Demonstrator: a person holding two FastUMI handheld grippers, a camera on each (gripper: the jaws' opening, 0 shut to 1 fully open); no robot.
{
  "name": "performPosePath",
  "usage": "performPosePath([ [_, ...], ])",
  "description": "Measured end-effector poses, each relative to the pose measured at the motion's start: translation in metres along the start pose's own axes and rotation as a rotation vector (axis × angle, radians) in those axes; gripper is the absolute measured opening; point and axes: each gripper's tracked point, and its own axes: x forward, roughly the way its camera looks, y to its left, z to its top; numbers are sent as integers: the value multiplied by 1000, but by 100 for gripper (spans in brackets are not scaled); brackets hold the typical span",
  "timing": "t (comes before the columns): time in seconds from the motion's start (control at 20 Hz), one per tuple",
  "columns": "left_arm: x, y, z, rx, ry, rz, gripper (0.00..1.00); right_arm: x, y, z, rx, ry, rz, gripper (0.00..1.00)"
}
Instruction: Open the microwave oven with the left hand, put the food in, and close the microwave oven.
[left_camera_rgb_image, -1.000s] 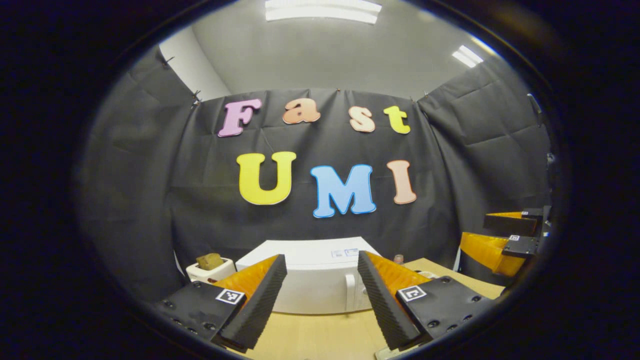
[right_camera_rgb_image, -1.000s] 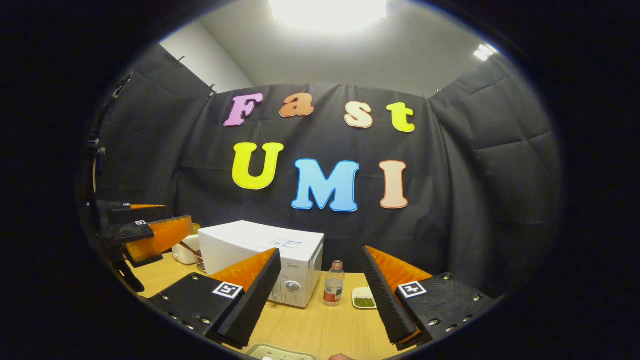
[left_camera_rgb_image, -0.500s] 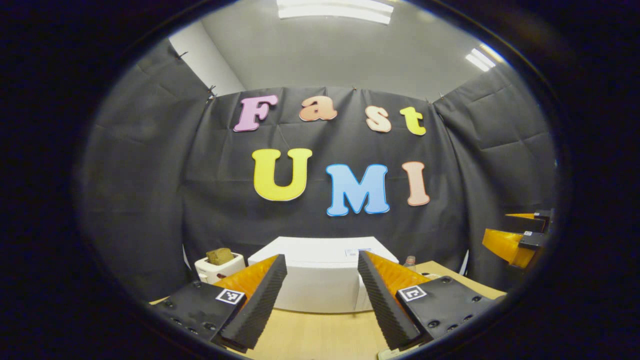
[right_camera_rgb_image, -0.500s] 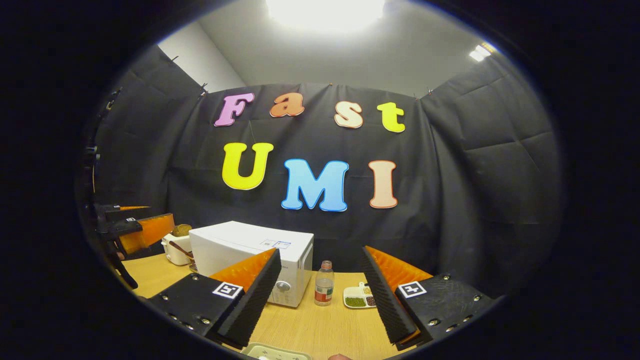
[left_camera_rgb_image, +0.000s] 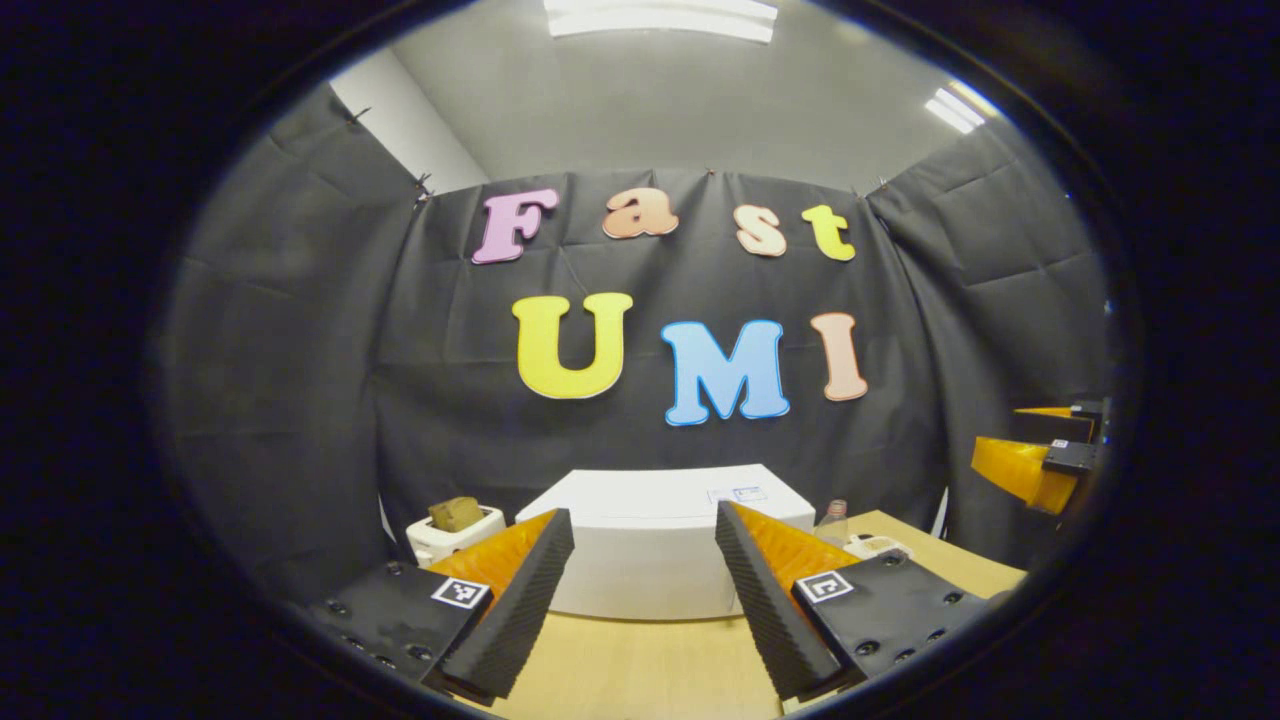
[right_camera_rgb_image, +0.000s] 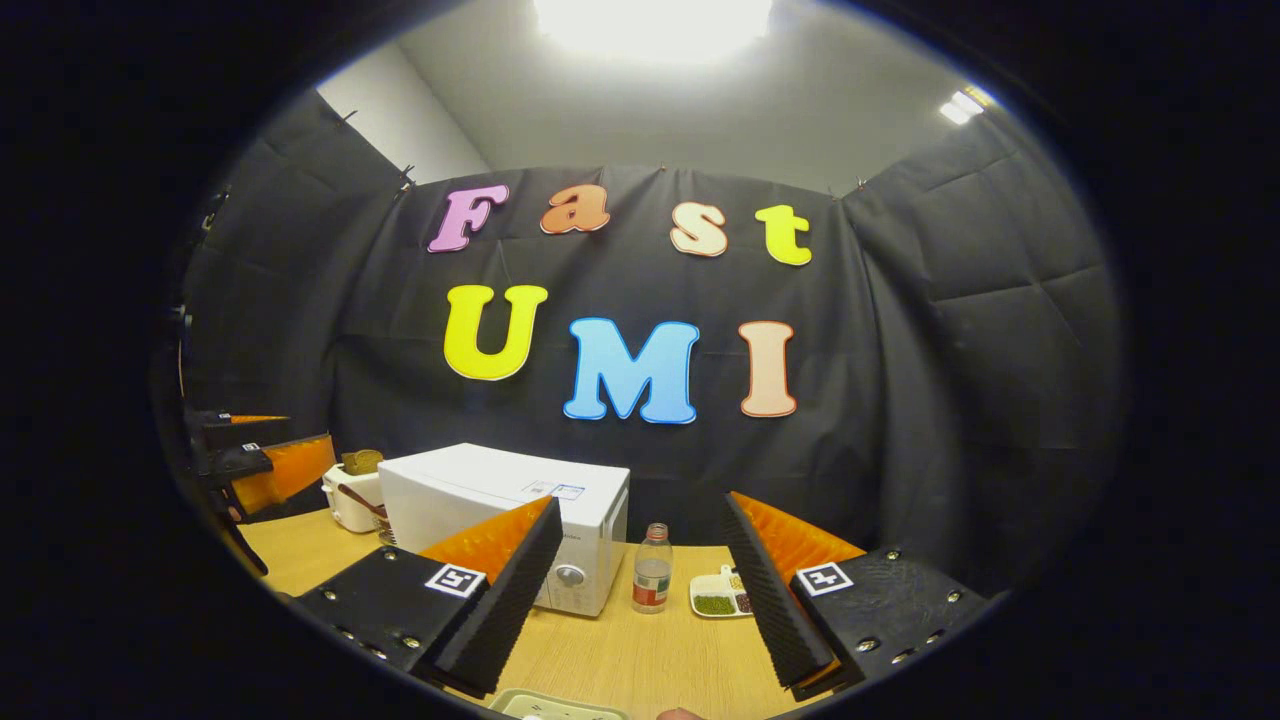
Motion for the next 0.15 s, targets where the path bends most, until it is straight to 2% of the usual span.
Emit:
performPosePath([
  [0.15, 0, 9, 0, -16, -4, 4, 97, -2, 5, 6, -8, -19, -5, 97],
])
